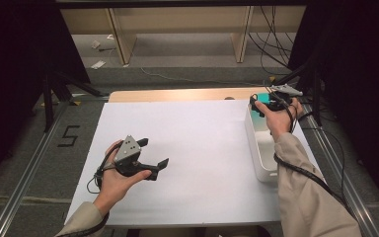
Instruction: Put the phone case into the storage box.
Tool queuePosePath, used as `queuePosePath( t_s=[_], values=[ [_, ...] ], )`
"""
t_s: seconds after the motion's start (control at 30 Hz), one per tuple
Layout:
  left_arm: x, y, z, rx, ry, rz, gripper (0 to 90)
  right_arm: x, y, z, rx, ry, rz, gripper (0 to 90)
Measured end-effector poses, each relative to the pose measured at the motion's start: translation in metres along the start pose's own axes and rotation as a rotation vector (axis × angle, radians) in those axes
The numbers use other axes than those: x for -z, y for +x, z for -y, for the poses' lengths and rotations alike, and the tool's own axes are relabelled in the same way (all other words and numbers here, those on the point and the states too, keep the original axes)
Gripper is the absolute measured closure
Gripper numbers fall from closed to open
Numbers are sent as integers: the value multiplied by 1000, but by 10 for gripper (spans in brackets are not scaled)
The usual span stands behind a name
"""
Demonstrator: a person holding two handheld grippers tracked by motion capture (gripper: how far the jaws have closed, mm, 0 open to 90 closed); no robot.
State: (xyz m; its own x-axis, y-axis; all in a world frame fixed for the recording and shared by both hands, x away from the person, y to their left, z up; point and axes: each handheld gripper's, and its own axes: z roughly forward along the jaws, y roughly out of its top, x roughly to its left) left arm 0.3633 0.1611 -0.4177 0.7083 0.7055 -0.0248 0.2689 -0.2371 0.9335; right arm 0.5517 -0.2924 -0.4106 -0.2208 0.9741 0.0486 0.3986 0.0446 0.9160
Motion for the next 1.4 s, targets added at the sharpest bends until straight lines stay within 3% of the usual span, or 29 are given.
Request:
queuePosePath(
  t_s=[0.87, 1.4],
  values=[
    [0, -1, 0, 2, 0, 0, 16, 36, 9, 7, 47, -36, -71, 128],
    [0, 0, -1, 3, -2, -4, 16, 56, 16, 13, 61, -48, -138, 153]
  ],
)
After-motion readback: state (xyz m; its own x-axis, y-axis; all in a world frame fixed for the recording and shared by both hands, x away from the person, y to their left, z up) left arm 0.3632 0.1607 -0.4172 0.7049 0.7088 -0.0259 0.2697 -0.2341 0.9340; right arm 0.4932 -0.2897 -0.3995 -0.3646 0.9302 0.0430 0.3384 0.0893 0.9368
